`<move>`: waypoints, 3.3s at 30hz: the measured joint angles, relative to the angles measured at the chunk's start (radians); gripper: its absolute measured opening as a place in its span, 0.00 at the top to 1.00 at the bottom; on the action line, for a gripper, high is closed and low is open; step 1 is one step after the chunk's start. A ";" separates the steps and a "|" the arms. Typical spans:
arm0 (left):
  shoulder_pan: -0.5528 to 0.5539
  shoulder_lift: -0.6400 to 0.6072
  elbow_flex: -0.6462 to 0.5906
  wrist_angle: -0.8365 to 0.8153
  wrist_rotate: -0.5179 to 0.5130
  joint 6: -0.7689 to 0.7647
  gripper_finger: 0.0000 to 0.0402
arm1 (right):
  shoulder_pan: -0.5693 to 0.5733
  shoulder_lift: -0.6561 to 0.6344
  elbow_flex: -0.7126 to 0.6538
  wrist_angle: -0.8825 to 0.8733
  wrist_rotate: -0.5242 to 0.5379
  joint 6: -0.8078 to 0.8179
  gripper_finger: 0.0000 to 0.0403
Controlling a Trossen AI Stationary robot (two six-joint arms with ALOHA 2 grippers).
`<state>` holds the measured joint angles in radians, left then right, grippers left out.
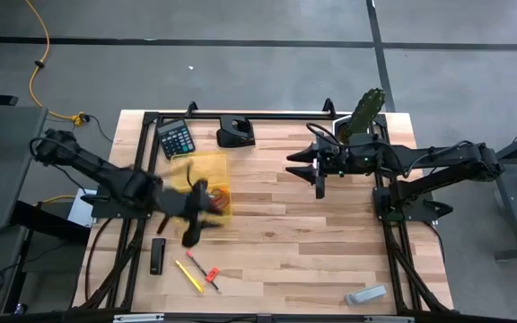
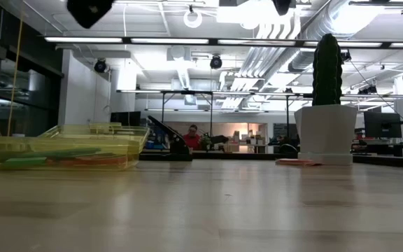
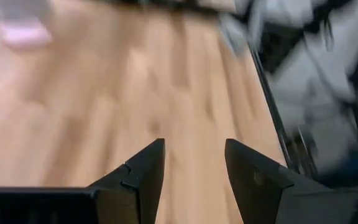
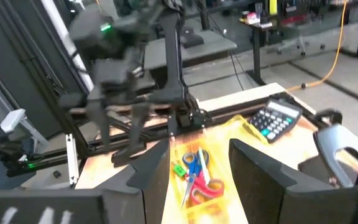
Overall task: Pack school essentials
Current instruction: Put the orange eraser into the yellow supply box
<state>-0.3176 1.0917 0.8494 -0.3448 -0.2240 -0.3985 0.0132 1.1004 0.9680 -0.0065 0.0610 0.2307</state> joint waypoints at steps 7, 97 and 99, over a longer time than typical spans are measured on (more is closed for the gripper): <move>-0.178 0.214 0.105 -0.109 0.111 0.046 0.61 | 0.000 0.000 0.000 -0.034 0.009 0.031 0.61; -0.255 0.841 0.329 -0.313 0.212 -1.039 0.63 | 0.000 0.001 0.000 -0.170 0.041 -0.007 0.61; -0.254 0.842 0.329 -0.315 0.212 -1.039 0.66 | 0.000 0.001 0.000 -0.170 0.041 -0.007 0.61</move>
<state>-0.5720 1.9335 1.1779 -0.6602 -0.0116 -1.4372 0.0132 1.1015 0.9676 -0.1768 0.1024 0.2234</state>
